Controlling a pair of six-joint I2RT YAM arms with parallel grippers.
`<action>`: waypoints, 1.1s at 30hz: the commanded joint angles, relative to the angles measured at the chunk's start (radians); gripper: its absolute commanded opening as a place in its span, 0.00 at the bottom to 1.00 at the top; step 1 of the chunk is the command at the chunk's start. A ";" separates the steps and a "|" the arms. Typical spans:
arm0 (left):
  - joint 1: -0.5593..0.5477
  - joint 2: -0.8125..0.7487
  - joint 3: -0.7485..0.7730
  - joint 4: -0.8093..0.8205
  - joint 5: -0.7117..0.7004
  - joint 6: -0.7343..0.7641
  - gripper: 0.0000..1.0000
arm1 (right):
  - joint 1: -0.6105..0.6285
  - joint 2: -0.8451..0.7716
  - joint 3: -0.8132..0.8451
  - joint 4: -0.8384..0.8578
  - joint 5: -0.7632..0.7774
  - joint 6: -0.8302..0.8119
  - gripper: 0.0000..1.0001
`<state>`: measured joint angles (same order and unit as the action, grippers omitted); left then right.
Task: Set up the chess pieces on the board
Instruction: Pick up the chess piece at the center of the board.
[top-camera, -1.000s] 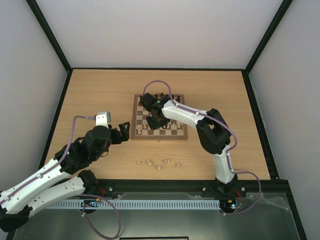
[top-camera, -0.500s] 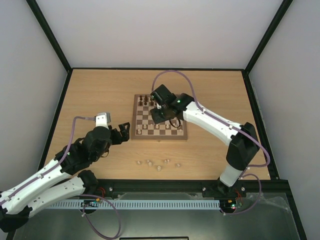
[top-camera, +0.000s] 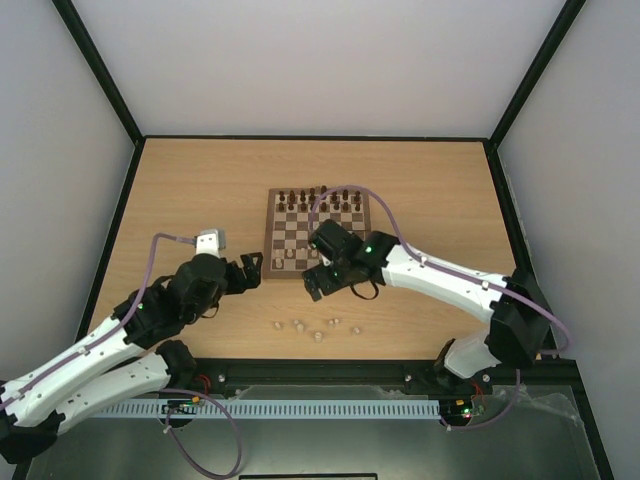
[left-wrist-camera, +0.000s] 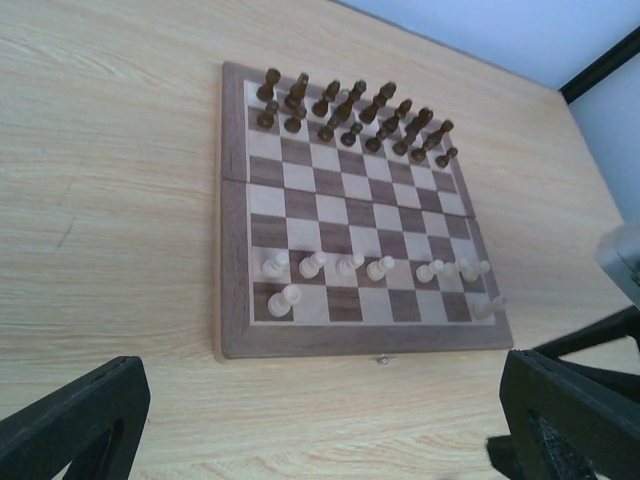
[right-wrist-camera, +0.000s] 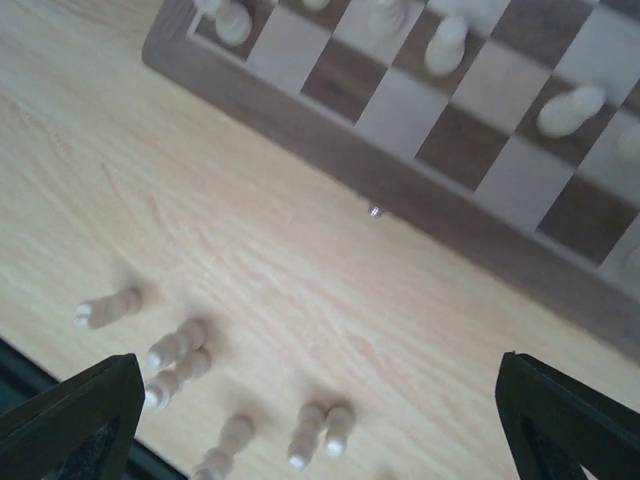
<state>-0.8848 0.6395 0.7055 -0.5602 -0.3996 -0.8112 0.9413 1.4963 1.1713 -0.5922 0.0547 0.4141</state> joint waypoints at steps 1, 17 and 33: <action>0.006 0.051 -0.017 0.007 0.043 0.001 0.99 | 0.037 -0.073 -0.087 -0.010 0.021 0.076 0.90; 0.005 0.071 -0.066 0.073 0.090 0.022 0.99 | 0.088 -0.097 -0.272 0.016 0.048 0.207 0.43; 0.010 0.070 -0.081 0.089 0.088 0.037 0.99 | 0.140 0.000 -0.286 0.040 0.034 0.237 0.39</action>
<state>-0.8848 0.7105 0.6380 -0.4820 -0.3134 -0.7876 1.0687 1.4681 0.8822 -0.5396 0.0868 0.6373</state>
